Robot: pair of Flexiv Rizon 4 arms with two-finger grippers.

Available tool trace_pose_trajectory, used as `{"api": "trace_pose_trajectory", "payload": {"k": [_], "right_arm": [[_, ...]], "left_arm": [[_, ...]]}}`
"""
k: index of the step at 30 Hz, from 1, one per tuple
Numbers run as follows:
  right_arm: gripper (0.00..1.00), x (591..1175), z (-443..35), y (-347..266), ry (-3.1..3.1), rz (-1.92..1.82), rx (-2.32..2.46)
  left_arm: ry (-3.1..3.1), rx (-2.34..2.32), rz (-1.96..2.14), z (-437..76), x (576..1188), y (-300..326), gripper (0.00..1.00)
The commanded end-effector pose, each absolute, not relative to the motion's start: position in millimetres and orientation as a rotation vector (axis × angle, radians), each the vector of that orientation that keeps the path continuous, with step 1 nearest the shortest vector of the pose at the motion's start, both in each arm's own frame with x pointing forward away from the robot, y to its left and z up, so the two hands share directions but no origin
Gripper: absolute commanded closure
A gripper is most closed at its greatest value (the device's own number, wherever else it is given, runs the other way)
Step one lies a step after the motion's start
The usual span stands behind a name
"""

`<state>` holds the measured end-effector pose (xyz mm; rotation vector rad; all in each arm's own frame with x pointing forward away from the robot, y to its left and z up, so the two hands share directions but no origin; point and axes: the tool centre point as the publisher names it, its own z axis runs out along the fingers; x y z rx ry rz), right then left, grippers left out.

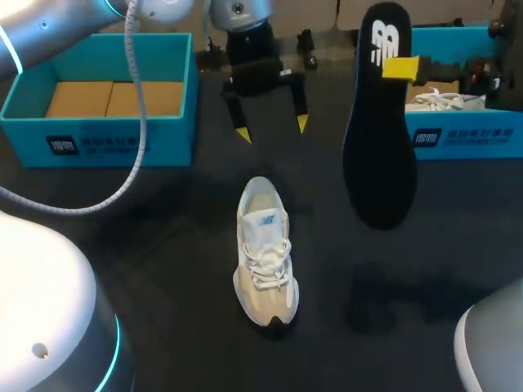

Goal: Take the shoe out of the shoebox, open the shoe tongue, remove and reinsert the insole, then place the shoe into the shoebox

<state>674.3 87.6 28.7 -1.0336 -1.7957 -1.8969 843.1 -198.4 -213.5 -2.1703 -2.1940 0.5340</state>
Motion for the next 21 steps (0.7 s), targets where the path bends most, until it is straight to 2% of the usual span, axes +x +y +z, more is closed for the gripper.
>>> {"api": "trace_pose_trajectory", "payload": {"k": [1, 21], "right_arm": [[1.0, 671.7, 23.2, 82.2, -1.785, -1.894, -1.045], [1.0, 695.6, 9.9, 63.3, -1.647, -1.814, -1.153]], "left_arm": [[-2.204, -2.174, 0.529, -213.1, 839.6, -196.1, 0.0], [-2.204, -2.174, 0.529, -213.1, 839.6, -196.1, 0.0]]}}
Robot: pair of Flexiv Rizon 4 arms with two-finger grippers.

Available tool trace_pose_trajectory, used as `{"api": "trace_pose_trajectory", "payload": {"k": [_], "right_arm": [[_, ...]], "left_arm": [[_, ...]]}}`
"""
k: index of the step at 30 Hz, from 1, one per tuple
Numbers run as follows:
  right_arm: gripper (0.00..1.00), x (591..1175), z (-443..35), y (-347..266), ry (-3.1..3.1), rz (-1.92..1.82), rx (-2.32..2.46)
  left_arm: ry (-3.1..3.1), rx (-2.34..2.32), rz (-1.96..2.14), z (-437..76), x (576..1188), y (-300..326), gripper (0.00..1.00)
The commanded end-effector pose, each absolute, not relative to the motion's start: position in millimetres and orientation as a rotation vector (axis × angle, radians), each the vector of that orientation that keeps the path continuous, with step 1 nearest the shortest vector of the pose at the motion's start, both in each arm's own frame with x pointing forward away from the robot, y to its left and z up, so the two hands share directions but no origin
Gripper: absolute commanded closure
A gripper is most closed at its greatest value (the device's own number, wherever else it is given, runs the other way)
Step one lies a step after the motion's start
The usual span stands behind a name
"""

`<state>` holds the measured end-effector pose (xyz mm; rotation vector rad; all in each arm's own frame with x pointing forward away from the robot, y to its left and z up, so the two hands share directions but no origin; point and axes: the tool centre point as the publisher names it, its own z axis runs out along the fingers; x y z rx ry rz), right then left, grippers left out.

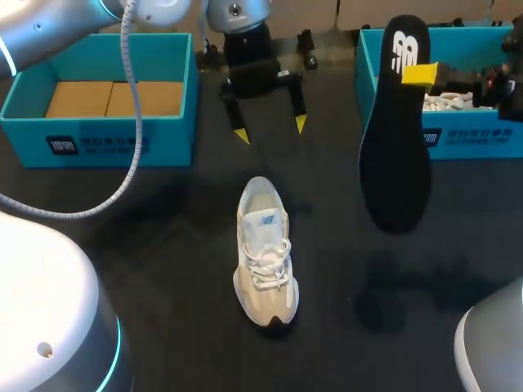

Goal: Take the shoe out of the shoebox, open the shoe tongue, remove and reinsert the insole, then place the shoe into the shoebox

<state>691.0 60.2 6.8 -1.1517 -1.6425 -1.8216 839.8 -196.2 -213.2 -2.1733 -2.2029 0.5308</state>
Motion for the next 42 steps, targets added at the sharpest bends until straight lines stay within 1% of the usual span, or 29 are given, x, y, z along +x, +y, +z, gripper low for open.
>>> {"api": "trace_pose_trajectory", "payload": {"k": [1, 4, 6, 11, 17, 42], "right_arm": [[1.0, 695.6, 9.9, 63.3, -1.647, -1.814, -1.153], [1.0, 695.6, 9.9, 63.3, -1.647, -1.814, -1.153], [1.0, 695.6, 9.9, 63.3, -1.647, -1.814, -1.153], [1.0, 695.6, 9.9, 63.3, -1.647, -1.814, -1.153], [1.0, 709.5, 9.5, 51.7, -1.579, -1.801, -1.17], [1.0, 760.9, 9.8, 23.3, -1.413, -1.691, -1.165]], "left_arm": [[-2.204, -2.174, 0.529, -213.1, 839.6, -196.1, 0.0], [-2.204, -2.174, 0.529, -213.1, 839.6, -196.1, 0.0], [-2.193, -2.175, 0.651, -208.5, 839.7, -193.0, 0.0], [-2.201, -2.194, 0.779, -199.5, 841.6, -190.4, 0.0], [-2.2, -2.178, 0.897, -192.9, 839.8, -191.4, 0.0], [-2.212, -2.24, 1.138, -149.8, 836.7, -190.3, 0.0]]}}
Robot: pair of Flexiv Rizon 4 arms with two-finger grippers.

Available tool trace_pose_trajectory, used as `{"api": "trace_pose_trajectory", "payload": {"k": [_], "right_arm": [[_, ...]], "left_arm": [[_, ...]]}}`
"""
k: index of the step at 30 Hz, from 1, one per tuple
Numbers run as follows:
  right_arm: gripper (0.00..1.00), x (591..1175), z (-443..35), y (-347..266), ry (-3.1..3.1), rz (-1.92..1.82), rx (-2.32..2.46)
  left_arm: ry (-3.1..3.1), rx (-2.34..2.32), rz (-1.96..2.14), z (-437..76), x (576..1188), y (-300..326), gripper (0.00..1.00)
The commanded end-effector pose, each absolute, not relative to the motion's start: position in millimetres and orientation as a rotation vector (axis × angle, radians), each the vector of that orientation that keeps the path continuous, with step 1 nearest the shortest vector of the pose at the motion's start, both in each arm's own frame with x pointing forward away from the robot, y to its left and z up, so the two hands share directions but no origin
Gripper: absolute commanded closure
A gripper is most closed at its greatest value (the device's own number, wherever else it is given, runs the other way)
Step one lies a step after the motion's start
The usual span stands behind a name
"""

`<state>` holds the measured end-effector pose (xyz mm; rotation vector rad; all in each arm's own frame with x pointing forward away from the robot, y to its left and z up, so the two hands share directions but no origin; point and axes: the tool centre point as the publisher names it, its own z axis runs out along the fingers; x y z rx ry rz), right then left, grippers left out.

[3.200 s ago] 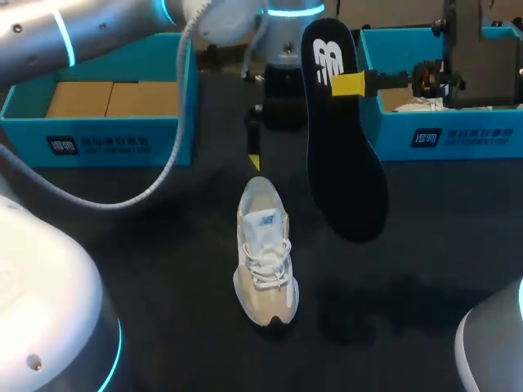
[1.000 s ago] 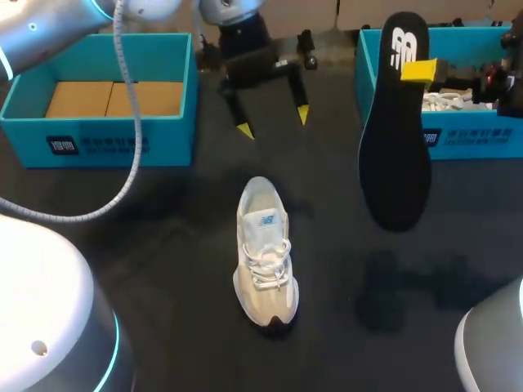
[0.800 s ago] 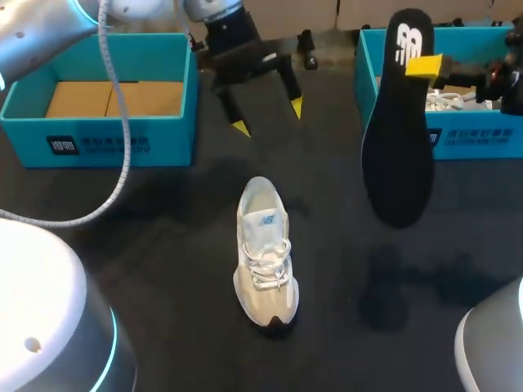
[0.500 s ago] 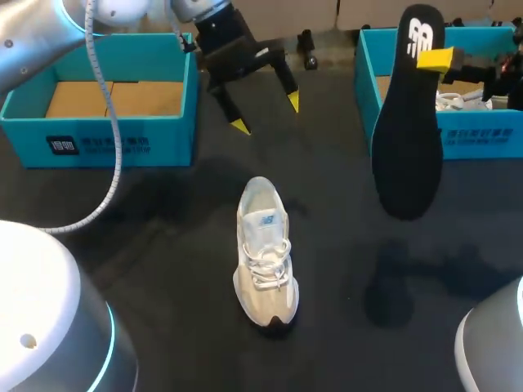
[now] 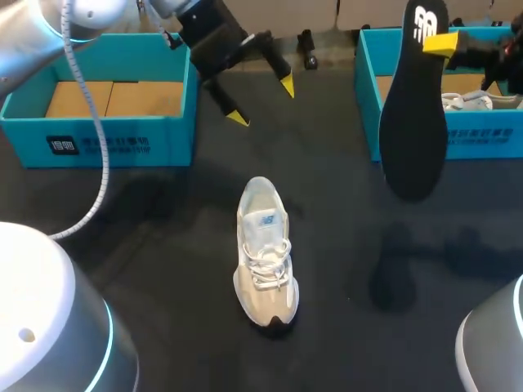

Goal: Take the shoe out of the shoebox, open the shoe tongue, remove and reinsert the insole, then place the shoe into the shoebox

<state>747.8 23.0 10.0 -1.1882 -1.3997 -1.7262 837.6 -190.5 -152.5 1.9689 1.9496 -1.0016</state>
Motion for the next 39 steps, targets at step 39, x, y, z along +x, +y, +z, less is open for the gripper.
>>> {"api": "trace_pose_trajectory", "payload": {"k": [39], "right_arm": [[1.0, 798.2, -8.1, 2.0, -1.157, -1.514, -1.219]], "left_arm": [[1.666, 1.656, -1.297, -91.2, 811.1, -199.7, 0.0]]}}
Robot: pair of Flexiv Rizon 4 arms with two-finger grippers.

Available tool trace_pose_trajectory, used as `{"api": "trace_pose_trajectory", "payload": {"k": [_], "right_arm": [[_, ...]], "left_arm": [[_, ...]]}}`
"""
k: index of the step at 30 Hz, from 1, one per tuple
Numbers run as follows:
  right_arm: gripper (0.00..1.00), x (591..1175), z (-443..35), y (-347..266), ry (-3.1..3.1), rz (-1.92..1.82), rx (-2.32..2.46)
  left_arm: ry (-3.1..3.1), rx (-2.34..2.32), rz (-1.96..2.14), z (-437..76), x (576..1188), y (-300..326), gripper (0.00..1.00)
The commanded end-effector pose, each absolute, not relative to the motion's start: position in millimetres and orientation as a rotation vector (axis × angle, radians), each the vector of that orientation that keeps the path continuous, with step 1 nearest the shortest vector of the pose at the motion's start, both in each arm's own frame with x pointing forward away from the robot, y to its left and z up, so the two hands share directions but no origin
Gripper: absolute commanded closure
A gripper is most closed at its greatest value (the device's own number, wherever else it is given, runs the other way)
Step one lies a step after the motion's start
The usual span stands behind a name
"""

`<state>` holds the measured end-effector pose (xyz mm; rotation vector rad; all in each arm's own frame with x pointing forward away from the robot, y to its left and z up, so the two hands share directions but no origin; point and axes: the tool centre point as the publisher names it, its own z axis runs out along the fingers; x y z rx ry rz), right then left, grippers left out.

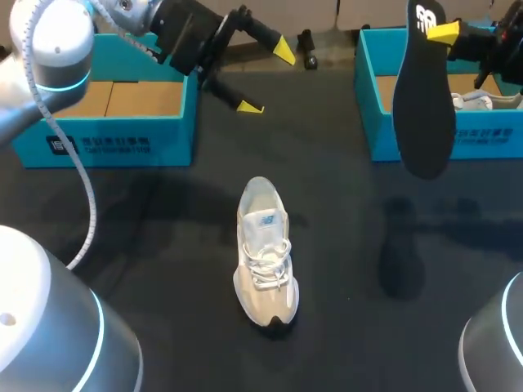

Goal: Take the shoe out of the shoebox, open the shoe tongue, remove and reinsert the insole, then place the shoe into the shoebox

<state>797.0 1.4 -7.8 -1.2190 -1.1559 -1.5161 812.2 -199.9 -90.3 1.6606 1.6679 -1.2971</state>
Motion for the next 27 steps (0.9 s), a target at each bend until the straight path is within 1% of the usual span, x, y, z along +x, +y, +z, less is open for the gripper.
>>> {"api": "trace_pose_trajectory", "payload": {"k": [1, 5, 9, 18, 27], "right_arm": [[1.0, 798.2, -8.1, 2.0, -1.157, -1.514, -1.219], [1.0, 798.2, -8.1, 2.0, -1.157, -1.514, -1.219], [1.0, 812.5, -12.1, -0.5, -1.01, -1.491, -1.333], [1.0, 832.8, -11.9, -1.4, -0.879, -1.43, -1.439], [1.0, 850.0, -7.2, 1.3, -0.842, -1.254, -1.525]], "left_arm": [[1.666, 1.656, -1.297, -91.2, 811.1, -199.7, 0.0], [1.666, 1.656, -1.297, -91.2, 811.1, -199.7, 0.0], [1.578, 1.515, -1.318, -86.8, 811.0, -199.5, 0.0], [1.367, 1.357, -1.177, -81.8, 812.2, -200.6, 0.0], [1.281, 1.298, -1.116, -81.2, 812.7, -203.8, 0.0]]}}
